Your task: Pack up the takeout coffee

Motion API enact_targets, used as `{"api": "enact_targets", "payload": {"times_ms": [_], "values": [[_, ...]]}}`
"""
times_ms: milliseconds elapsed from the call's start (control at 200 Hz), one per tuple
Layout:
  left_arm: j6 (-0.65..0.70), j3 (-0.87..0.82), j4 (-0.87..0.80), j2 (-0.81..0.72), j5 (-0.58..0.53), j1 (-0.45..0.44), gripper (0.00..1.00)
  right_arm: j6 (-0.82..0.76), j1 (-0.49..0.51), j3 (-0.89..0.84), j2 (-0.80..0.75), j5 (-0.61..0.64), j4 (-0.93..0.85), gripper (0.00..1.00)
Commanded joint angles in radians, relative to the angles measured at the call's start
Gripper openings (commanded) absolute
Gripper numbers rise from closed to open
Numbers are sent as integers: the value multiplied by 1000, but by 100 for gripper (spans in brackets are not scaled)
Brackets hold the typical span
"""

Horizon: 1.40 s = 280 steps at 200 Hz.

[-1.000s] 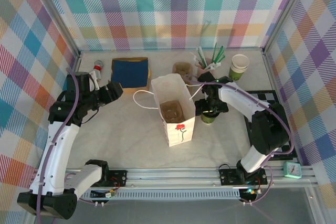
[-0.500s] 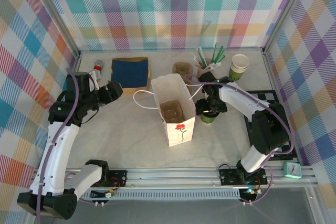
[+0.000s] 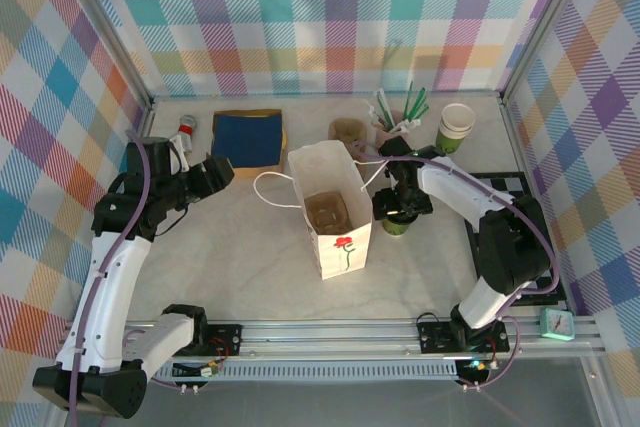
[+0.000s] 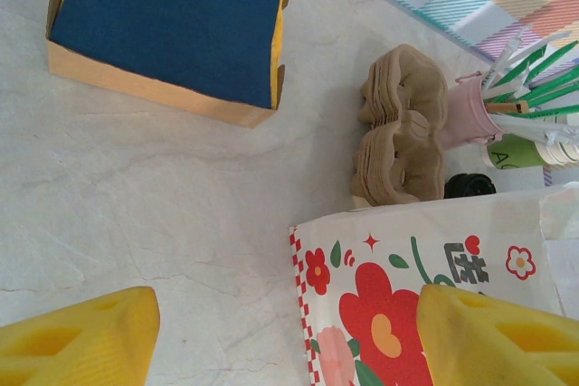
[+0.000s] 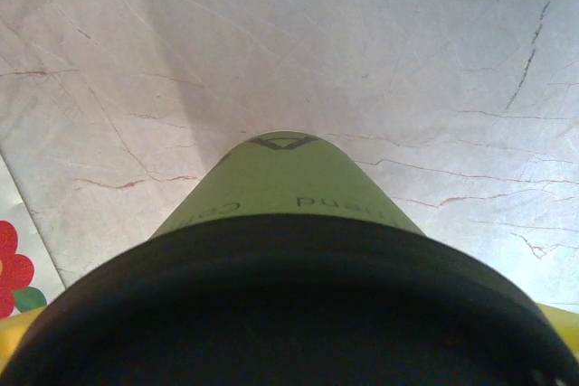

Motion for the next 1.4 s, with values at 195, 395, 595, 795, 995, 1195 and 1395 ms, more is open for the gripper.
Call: {"api": "enact_targets", "payload": {"times_ms": [195,395,595,795,995,1195,1395], "values": [[12,-9,9,7,-2,12,75,-21,-9,-10,68,-33,29,90],[11,-14,11,7,-2,12,75,-24,-10,-11,81,-35,36,90],[14,-14,9,6,-10,12,75,-23,-11,-11,82,-34,39,83],[14,-16,11,6,-11,12,75,-21,-10,-5,70,-34,26,71],[14,-11,10,4,-7,12,74,-15,-10,11,32,-30,-16,59],[15,9,4,0,-2,12,74,-20,-10,48,-48,-16,-104,58],[9,13,14,0,9,12,74,-25,-11,111,-128,-3,-202,57]]}}
